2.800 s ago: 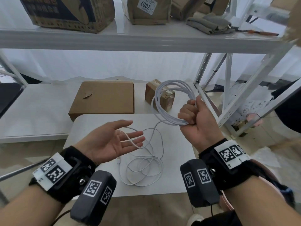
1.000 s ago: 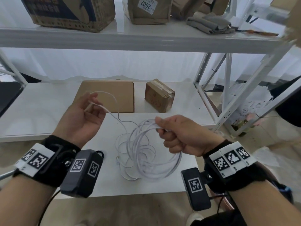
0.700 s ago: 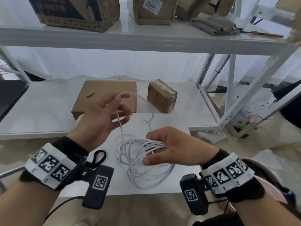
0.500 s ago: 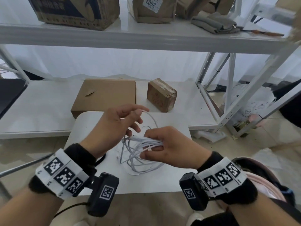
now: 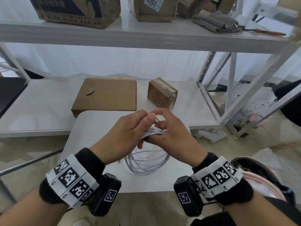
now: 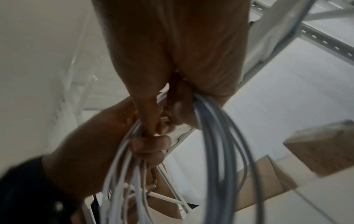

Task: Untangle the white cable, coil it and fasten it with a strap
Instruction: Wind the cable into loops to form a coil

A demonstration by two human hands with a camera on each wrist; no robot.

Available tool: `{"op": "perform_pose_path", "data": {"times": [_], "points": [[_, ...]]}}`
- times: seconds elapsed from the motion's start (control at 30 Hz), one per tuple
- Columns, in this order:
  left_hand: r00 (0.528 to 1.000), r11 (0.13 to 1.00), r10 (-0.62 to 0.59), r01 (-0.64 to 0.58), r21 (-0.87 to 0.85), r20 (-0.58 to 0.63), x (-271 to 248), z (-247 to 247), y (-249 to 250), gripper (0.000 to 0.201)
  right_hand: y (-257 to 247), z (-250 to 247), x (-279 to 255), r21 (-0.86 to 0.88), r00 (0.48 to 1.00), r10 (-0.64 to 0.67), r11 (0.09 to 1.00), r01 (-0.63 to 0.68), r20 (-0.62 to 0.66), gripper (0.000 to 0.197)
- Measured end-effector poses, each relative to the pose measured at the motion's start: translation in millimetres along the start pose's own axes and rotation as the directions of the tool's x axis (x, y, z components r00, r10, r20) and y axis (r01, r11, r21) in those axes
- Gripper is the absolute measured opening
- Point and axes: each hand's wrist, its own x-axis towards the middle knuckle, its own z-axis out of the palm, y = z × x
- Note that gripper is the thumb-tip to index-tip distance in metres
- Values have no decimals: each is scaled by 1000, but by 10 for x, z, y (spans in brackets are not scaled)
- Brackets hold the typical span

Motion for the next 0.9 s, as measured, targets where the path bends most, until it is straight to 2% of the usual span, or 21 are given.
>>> {"op": "perform_pose_path", "data": {"times": [0.07,0.1,0.17,0.23,0.3,0.37,0.43,0.5,0.6,0.63,0.67,0.73,0.8,0.83,0.9], "points": [[1000,1000,-6,6,-25,10,-16,-9,4,28,17,-20,34,-45,1000,9,999,-10,-12,30],[1000,997,-22,23,-71,13,-15,-31,-9,40,36,-35,48,-33,999,16,999,-18,-35,22],[997,991,-61,66,-118,45,-6,-106,-46,58,63,-52,64,156,993,91,985,-79,-74,22],[988,994,-107,109,-5,108,-7,-169,-78,51,45,-92,74,458,974,213,875,-155,-78,29],[980,985,-162,154,71,117,-2,-188,-122,28,20,-139,85,628,957,287,752,-200,-39,24],[981,983,-174,178,-42,89,22,-182,-161,11,33,-168,92,675,947,323,699,-236,-3,19],[979,947,-187,200,-252,76,43,-193,-166,13,53,-171,100,689,935,353,677,-258,3,36],[974,853,-211,222,-471,77,62,-209,-166,23,55,-172,109,732,931,364,633,-254,8,43],[984,669,-144,177,-722,108,73,-213,-193,44,9,-197,123,831,939,339,503,-238,63,19],[986,623,-118,165,-765,116,76,-214,-208,52,7,-218,128,866,938,338,445,-230,75,18],[987,615,-100,162,-772,128,76,-214,-212,57,13,-235,132,900,936,340,377,-218,84,20],[987,691,-76,154,-707,140,77,-200,-203,57,44,-257,154,957,930,354,219,-189,103,28],[985,727,-81,161,-668,149,70,-147,-192,58,72,-261,173,981,929,355,112,-156,107,34],[986,709,-86,162,-687,144,64,-108,-196,55,75,-256,182,984,929,356,104,-147,101,34],[992,658,-87,124,-743,88,54,-39,-180,40,67,-240,179,972,928,365,183,-145,69,31]]}}
